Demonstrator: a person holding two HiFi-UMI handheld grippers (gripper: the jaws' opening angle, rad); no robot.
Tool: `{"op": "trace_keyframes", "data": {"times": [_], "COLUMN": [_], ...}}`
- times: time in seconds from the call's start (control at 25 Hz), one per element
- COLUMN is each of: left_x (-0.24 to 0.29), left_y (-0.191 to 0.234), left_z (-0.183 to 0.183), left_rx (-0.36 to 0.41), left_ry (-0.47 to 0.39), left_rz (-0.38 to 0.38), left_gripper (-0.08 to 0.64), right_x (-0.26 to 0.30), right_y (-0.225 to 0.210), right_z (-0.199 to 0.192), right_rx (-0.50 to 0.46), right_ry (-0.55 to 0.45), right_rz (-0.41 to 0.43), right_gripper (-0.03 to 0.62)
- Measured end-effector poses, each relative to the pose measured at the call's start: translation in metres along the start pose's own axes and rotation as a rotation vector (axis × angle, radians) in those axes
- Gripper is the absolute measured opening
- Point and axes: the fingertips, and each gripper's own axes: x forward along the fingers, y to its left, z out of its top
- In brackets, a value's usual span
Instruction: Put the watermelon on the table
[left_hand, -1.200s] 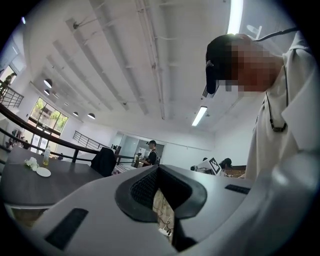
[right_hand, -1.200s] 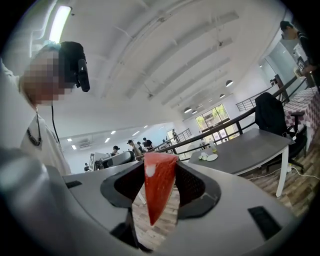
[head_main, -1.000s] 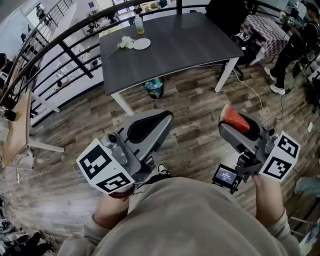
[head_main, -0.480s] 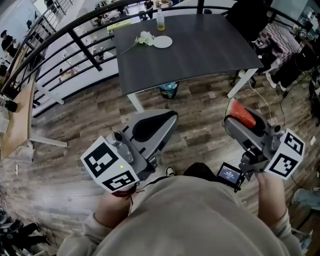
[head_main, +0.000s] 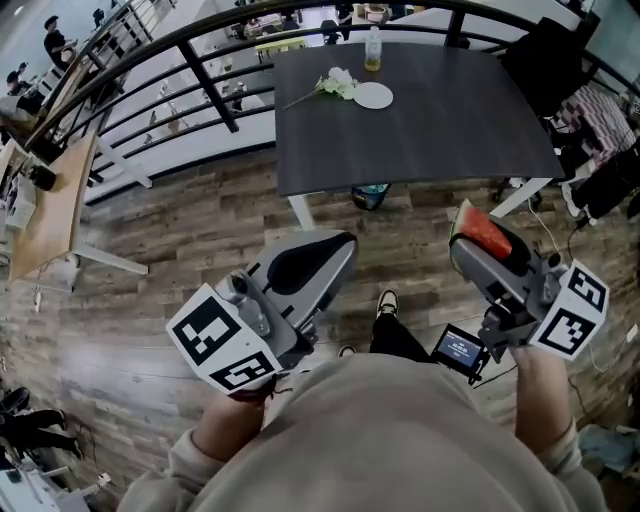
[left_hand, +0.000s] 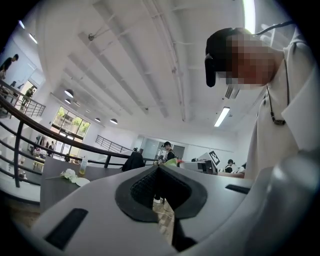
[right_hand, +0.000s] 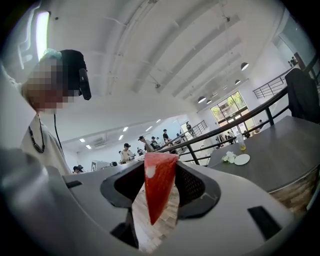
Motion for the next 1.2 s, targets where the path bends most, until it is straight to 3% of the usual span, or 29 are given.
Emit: {"op": "trace_keyframes", "data": {"times": [0.16,0.48,0.72,1.04,1.2], "left_x": [0.01,0.068,0.133,0.221,0.239], "left_y": [0.025,0.075,0.115,0.124,0.127], "left_z": [0.016,0.017,0.03,0.04,0.036], "left_rx": [0.0,-0.026,0.019,0.052,0.015], "left_ry": [-0.016,-0.019,0.005,0.057,0.074], "left_rz": [0.05,0.082,0.104,0.077,0.068], "left_gripper": [0.003,0.003,0.003,0.003,0.003], "right_x": [0.025,0.049,0.049,0.021,0.016], "right_y": [-0.014,-0.084,-0.153,-0.233,-0.253], "right_z": [0.023,0.049,0.083,0.12,0.12], "right_rx": [-0.015,0.01,0.023,0.041,0.003], "right_ry": [0.02,0.057,0.037,-0.008,0.009], "right_rz": [0.047,0.067,0.067,0.051,0.033], "right_gripper": [0.202,0.202,0.202,0.202,0.202]}}
